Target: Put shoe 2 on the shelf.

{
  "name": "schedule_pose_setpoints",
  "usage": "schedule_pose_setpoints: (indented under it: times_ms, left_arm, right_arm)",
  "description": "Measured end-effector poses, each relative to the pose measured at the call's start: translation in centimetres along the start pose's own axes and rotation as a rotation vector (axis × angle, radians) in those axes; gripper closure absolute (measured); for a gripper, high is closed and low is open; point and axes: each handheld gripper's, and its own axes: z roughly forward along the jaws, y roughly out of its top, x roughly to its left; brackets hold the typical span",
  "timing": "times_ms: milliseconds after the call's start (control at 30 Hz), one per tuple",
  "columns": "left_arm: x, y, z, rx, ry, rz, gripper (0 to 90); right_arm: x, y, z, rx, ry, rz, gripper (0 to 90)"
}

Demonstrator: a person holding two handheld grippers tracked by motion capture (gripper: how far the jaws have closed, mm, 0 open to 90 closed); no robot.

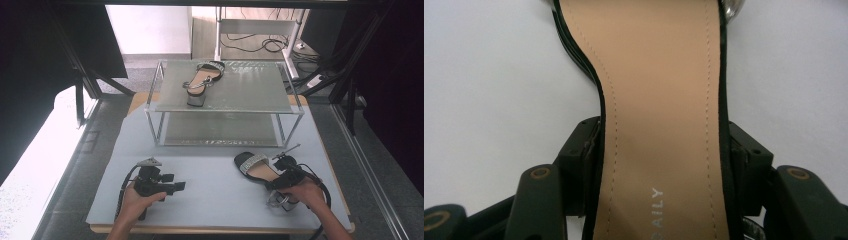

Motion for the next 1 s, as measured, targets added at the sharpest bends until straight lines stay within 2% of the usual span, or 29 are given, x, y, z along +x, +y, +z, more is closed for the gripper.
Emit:
schedule_pose_setpoints:
  times_ms: [67,100,233,400,500,533,567,733,867,1000]
  left_arm:
    - [0.0,0.0,0.0,0.002,0.0,-0.001,34.4]
    - [0.0,0.0,0.0,0.002,0.0,-0.002,34.4]
    - [0.0,0.0,0.0,0.0,-0.002,-0.002,34.4]
    - [0.1,0.0,-0.2,-0.004,-0.002,-0.003,34.4]
    - [0.1,0.0,-0.2,-0.005,-0.002,-0.007,34.5]
    - [0.1,0.0,-0.2,-0.005,-0.003,-0.006,34.5]
    - [0.1,0.0,-0.2,-0.005,-0.002,-0.006,34.5]
    - [0.0,0.0,-0.2,-0.005,-0.002,-0.007,34.5]
    - [0.0,0.0,-0.1,-0.005,0.0,-0.009,34.5]
    - [0.1,0.0,0.0,-0.003,0.0,-0.011,34.5]
  right_arm:
    - [0.0,-0.1,-0.5,-0.027,0.028,0.007,41.5]
    - [0.0,-0.2,-0.9,-0.049,0.062,0.016,41.5]
    - [0.2,-0.4,-2.2,-0.103,0.138,0.017,41.5]
    - [0.8,-0.7,-3.8,-0.166,0.169,0.006,41.5]
    - [1.3,-0.7,-5.1,-0.213,0.19,-0.004,41.6]
    - [1.7,-0.6,-6.0,-0.242,0.21,-0.019,41.5]
    - [1.7,-0.6,-6.0,-0.242,0.21,-0.019,41.5]
    - [2.7,-0.3,-7.6,-0.308,0.248,-0.034,41.6]
    - [3.0,0.0,-8.5,-0.339,0.295,-0.03,41.6]
    - [3.4,0.5,-9.2,-0.351,0.306,-0.044,41.6]
